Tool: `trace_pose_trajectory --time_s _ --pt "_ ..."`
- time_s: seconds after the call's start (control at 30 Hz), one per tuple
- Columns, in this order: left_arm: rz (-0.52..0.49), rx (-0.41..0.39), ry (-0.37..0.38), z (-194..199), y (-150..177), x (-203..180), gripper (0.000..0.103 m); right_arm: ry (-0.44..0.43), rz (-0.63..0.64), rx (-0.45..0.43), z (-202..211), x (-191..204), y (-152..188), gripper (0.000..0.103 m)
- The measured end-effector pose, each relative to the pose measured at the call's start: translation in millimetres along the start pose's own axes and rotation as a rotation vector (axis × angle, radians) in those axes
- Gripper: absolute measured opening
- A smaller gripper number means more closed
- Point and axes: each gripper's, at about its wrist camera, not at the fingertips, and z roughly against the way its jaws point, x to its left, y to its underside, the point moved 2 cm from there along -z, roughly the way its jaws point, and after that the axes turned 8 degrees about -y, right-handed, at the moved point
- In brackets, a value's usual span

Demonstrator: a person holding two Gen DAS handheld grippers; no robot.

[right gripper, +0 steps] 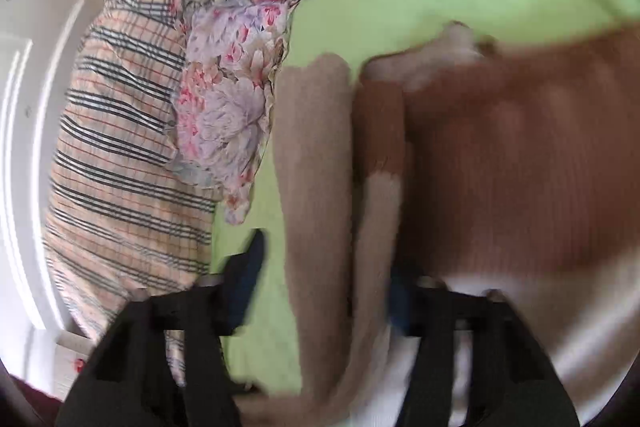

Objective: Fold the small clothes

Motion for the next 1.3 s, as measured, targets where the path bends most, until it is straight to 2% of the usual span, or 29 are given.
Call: trace_pose_trajectory --time_s 0.07,0.13,0.23,0.4,0.47,0.63,0.87,1.0,1.17,1.23,1.27,1.3 --pt "-0.006 -0.011 0.001 5.5 -4.7 -3.8 0.008 0.003 0.01 -0.018 4.6 6.1 -6.6 0.017" --pt "-0.01 -0.028 0.022 12.8 -12.0 -8.8 0.008 -0.01 0.071 -0.057 27.4 16.7 -6.6 0.017" --pt "-0.043 -0.044 0.104 16.0 -22.7 -32.7 0.008 0.002 0.14 -0.123 76.6 19.1 -1.5 0.017" --pt "-0.109 -0.01 0.211 -16.1 -26.0 -95.2 0.008 0.155 0.165 -0.17 150.0 -22.8 11.9 0.017" --pt "-0.127 0.028 0.23 -40.2 -21.9 -118.3 0.008 0.208 0.145 -0.176 162.8 -41.1 15.9 0.016" --pt "-0.164 0.103 0.211 -88.1 -16.8 -150.9 0.008 0.337 0.156 -0.169 171.3 -75.3 25.3 0.016" --pt "-0.149 0.181 0.234 -111.5 -14.5 -140.0 0.01 0.349 0.096 -0.195 169.8 -103.3 30.2 0.017" --pt "-0.133 0.198 0.247 -103.2 -10.7 -121.5 0.021 0.364 0.123 -0.199 170.3 -97.6 31.1 0.017" --pt "-0.115 0.177 0.263 -63.5 -3.7 -90.6 0.038 0.42 0.103 -0.201 175.0 -100.1 36.7 0.019" --pt "-0.097 0.15 0.237 -45.8 -5.5 -74.9 0.054 0.465 0.095 -0.228 184.7 -100.5 42.9 0.026" --pt "-0.081 0.127 0.212 -36.7 -7.2 -62.5 0.063 0.485 0.089 -0.239 190.5 -100.9 46.9 0.033" --pt "-0.066 0.112 0.198 -30.8 -9.6 -54.0 0.067 0.489 0.073 -0.252 196.6 -101.2 51.1 0.041"
